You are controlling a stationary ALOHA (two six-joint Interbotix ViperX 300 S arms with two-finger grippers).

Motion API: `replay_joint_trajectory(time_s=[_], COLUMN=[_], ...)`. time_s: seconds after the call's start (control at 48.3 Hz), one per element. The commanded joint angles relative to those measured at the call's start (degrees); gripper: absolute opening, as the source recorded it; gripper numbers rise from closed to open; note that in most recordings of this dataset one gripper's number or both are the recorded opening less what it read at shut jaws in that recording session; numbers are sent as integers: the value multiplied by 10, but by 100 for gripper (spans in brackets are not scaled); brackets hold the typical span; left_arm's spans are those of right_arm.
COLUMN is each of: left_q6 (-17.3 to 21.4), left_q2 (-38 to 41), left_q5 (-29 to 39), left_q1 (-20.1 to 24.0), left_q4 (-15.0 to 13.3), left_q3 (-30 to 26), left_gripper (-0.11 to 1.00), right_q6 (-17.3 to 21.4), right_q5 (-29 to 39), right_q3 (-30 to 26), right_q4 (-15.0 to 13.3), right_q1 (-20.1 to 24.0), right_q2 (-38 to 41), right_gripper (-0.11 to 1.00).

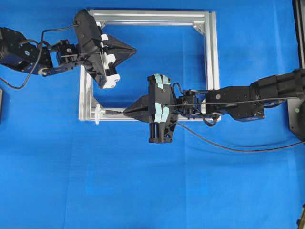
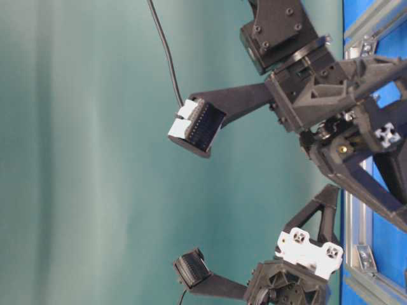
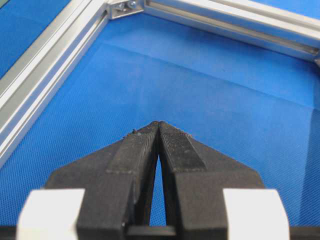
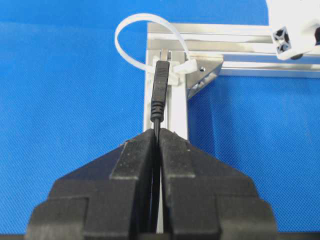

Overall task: Insert the wire through the string loop located on the left side.
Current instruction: 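Push the USB plug leftward through the white loop with the right gripper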

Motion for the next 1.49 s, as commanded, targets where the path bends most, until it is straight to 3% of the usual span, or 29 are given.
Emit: replay_joint_trajectory(time_s=[0.0, 0.808, 1.471], left_q6=[0, -1, 0], left_q2=[-18, -18, -29], left_q5=[-6, -6, -6], left_q1=[0, 1, 4], left_q4=[2, 2, 1], left_q3=[-4, -5, 11], left_gripper=[0, 0, 0], right_q6=[1, 0, 0], right_q5=[-2, 1, 4], right_q3=[-17, -142, -145], right_q4=[-1, -1, -1], right_q1=[1, -4, -5], right_q2=[-6, 82, 85], right_gripper=[1, 1, 0])
